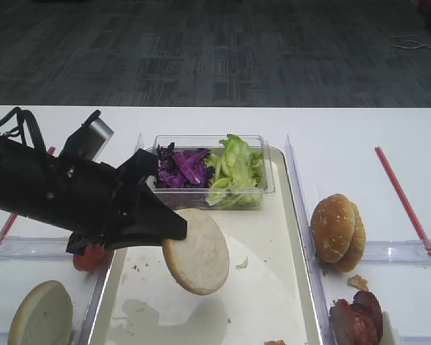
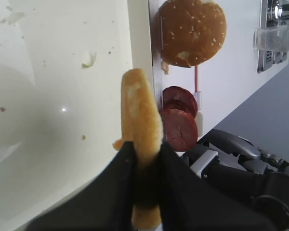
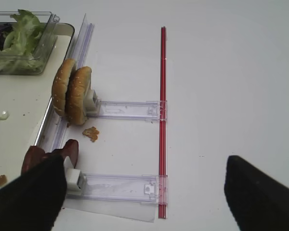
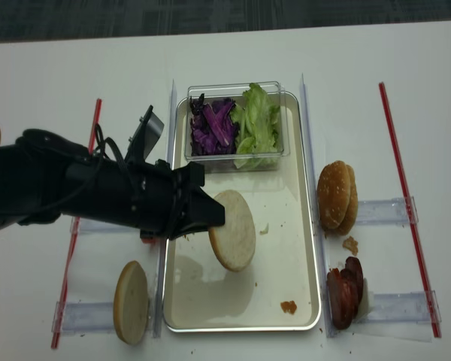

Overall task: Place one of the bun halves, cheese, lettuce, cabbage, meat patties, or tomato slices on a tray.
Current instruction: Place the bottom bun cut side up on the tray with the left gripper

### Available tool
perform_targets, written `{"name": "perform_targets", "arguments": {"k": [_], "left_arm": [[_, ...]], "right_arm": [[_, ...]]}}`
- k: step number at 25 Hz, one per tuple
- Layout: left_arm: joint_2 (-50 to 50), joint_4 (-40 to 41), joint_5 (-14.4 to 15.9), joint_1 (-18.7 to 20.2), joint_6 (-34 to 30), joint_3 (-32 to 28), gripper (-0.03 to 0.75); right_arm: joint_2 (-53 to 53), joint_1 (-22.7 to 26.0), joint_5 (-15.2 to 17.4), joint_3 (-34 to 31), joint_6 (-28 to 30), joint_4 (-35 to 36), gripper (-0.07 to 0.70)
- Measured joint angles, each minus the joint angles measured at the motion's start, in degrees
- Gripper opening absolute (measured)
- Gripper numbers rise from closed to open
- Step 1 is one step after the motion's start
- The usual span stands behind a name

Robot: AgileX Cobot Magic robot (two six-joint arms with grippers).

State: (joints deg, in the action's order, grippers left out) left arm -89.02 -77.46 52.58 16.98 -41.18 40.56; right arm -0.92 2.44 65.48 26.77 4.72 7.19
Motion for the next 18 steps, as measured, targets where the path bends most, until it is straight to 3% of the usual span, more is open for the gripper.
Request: {"name": "perform_targets", "arguments": {"k": [18], "left_arm": [[-8.58,-5.56,0.22,1.79,-7.94,0.00,0.095]], "right_arm": [[0.00,0.00,0.00,0.00,0.00,0.00,0.693]]}}
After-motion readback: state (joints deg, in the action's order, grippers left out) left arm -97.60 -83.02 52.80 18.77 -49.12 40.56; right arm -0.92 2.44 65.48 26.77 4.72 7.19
